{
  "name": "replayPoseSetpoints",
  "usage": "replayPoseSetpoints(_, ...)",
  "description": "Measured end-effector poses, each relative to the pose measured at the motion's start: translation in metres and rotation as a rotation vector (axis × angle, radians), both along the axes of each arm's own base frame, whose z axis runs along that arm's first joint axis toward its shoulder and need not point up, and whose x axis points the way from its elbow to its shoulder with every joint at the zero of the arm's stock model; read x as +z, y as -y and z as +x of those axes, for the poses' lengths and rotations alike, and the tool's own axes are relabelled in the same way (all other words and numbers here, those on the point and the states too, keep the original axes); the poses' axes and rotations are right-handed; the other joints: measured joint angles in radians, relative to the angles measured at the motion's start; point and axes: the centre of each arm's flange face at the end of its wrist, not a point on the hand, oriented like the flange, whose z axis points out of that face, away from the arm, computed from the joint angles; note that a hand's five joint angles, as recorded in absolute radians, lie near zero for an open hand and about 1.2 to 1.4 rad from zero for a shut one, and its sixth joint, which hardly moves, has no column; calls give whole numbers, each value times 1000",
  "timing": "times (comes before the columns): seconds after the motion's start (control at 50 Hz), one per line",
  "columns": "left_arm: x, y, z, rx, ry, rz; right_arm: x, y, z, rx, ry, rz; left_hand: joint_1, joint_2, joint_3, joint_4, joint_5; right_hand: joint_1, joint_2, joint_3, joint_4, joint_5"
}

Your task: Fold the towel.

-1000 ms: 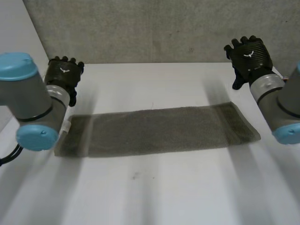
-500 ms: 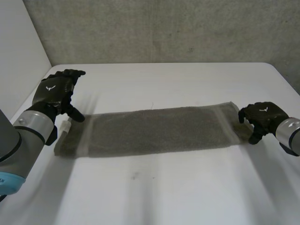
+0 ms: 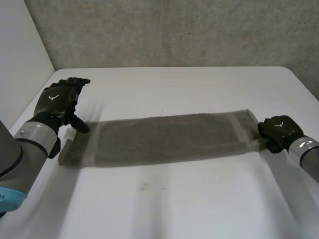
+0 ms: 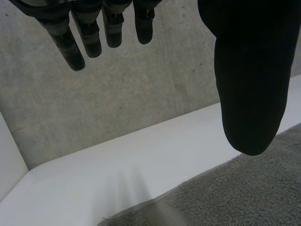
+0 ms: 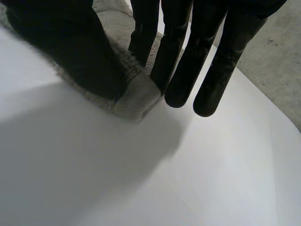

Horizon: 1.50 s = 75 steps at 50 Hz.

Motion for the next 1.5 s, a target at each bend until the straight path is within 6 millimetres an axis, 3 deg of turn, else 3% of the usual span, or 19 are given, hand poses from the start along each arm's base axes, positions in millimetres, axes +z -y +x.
replayPoseSetpoints(0.26,7,-3,1,2,-4,-19,23,19,-38,-201,-216,-114,0,0,0,0,0,2,22,32,36,25)
replayPoseSetpoints(0.36,11,-5,2,2,-7,-32,37,30,-74,-336,-389,-159,0,0,0,0,0,2,22,32,37,35)
replayPoseSetpoints(0.46,12,-5,2,2,-8,-36,49,34,-74,-341,-428,-206,0,0,0,0,0,2,22,32,37,36)
replayPoseSetpoints(0.56,12,-5,2,2,-8,-36,81,28,-32,-265,-358,-343,0,0,0,0,0,8,22,32,37,38)
replayPoseSetpoints(0.58,12,-5,2,1,-8,-35,95,18,2,-183,-303,-417,0,0,0,0,0,8,22,36,37,38)
replayPoseSetpoints(0.62,12,-5,2,1,-8,-35,98,15,12,-158,-288,-436,0,0,0,0,0,8,22,36,37,38)
replayPoseSetpoints(0.7,12,-6,2,1,-6,-36,111,-35,108,134,-168,-561,0,0,0,0,0,8,22,40,38,38)
replayPoseSetpoints(0.72,12,-6,2,1,-5,-36,110,-42,118,171,-159,-568,0,0,0,0,0,8,22,40,38,38)
replayPoseSetpoints(0.74,12,-6,2,1,-5,-36,103,-61,143,265,-141,-575,0,0,0,0,0,8,22,40,38,39)
replayPoseSetpoints(0.8,12,-6,2,1,-4,-36,92,-88,174,390,-128,-577,0,0,0,0,0,8,22,40,38,40)
replayPoseSetpoints(0.88,11,-6,1,1,-2,-34,55,-148,230,643,-122,-550,0,0,0,0,0,8,22,40,38,41)
replayPoseSetpoints(0.98,10,-7,1,-1,1,-30,23,-194,262,814,-108,-509,0,0,0,0,0,8,22,40,38,42)
replayPoseSetpoints(1.06,9,-8,1,-3,2,-28,9,-213,274,882,-79,-466,0,0,0,0,0,8,22,40,38,43)
replayPoseSetpoints(1.14,8,-8,0,-6,3,-26,3,-218,277,896,-37,-414,0,0,0,0,0,-89,-135,-124,-110,-77)
replayPoseSetpoints(1.16,8,-8,-1,-8,3,-25,4,-216,277,888,-19,-394,0,0,0,0,0,-346,-409,-396,-379,-329)
replayPoseSetpoints(1.24,8,-8,-2,-13,5,-24,23,-203,271,825,46,-345,0,0,0,0,0,-722,-890,-892,-896,-842)
replayPoseSetpoints(1.42,16,-11,-19,-61,-1,-53,83,-140,217,532,251,-182,0,0,0,0,0,-736,-927,-936,-925,-879)
replayPoseSetpoints(1.44,18,-13,-28,-90,-3,-58,90,-123,194,435,309,-107,0,0,0,0,0,-736,-927,-936,-925,-879)
replayPoseSetpoints(1.5,18,-16,-40,-124,-4,-58,90,-108,168,332,352,-23,0,0,0,0,0,-736,-927,-936,-925,-879)
